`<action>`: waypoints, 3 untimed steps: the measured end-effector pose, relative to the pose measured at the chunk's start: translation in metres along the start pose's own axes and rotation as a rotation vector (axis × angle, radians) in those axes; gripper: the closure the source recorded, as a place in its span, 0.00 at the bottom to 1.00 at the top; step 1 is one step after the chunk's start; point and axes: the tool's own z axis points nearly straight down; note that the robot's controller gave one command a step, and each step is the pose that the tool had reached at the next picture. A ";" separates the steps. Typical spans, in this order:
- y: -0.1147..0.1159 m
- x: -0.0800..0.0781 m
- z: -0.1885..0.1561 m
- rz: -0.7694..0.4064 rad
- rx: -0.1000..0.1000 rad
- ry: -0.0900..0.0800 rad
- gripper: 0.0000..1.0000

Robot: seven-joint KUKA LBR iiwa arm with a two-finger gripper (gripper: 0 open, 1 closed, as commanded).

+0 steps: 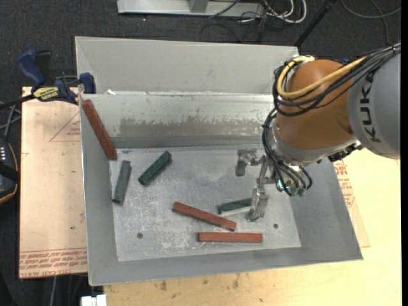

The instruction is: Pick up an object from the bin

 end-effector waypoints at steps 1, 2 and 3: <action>0.000 -0.002 -0.004 0.000 0.000 -0.008 0.00; 0.000 -0.015 0.034 0.001 0.000 -0.018 0.00; -0.020 -0.026 0.135 0.095 -0.001 -0.012 1.00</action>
Offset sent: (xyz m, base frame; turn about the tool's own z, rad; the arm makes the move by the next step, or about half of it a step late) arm 0.0381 0.0008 -0.1376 0.0031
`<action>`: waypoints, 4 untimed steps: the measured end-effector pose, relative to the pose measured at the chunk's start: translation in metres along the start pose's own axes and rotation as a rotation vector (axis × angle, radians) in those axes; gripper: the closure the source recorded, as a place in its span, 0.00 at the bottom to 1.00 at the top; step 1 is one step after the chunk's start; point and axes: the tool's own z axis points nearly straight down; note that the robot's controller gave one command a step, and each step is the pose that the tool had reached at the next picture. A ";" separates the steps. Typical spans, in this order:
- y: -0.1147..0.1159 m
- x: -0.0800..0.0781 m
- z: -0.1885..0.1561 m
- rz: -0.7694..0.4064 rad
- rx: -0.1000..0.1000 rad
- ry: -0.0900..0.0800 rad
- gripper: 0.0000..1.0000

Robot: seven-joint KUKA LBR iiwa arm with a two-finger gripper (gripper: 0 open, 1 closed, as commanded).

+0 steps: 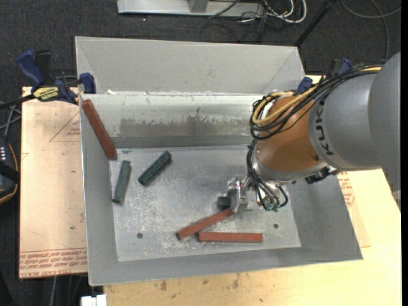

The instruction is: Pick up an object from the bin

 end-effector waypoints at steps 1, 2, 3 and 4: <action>0.000 0.000 0.000 0.000 0.000 0.000 1.00; 0.029 -0.001 0.000 -0.080 0.005 -0.003 1.00; 0.088 -0.008 0.000 -0.075 0.003 -0.001 1.00; 0.122 -0.005 0.000 -0.055 -0.003 -0.002 1.00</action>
Offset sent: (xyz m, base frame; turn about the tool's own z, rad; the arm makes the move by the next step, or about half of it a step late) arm 0.0073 0.0971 -0.0019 -0.2545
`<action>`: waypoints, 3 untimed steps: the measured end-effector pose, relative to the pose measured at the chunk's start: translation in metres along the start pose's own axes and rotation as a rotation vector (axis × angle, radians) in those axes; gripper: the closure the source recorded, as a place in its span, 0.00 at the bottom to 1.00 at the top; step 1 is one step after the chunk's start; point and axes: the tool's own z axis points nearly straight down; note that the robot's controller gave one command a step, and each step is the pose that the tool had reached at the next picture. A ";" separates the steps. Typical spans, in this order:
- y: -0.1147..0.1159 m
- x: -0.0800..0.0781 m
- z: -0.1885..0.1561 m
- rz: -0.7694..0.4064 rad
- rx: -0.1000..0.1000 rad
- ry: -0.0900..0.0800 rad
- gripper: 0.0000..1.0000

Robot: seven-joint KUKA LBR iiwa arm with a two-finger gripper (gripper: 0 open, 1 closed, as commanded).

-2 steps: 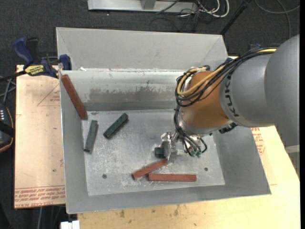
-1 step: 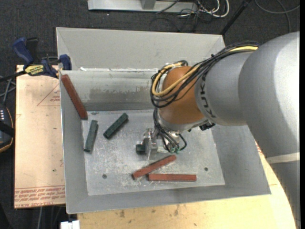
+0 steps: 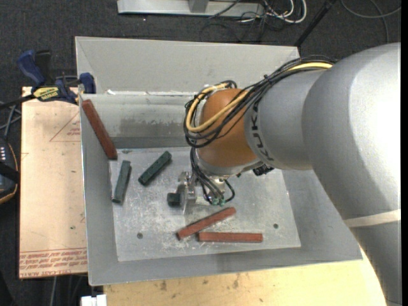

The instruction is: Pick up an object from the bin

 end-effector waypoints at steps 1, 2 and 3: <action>-0.042 -0.006 0.000 -0.029 -0.002 0.001 1.00; -0.067 -0.005 -0.001 -0.027 0.002 -0.002 1.00; -0.033 -0.052 -0.188 0.003 0.002 -0.006 1.00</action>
Offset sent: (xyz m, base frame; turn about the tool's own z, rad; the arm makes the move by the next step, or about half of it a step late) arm -0.0100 -0.0287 -0.0020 -0.0094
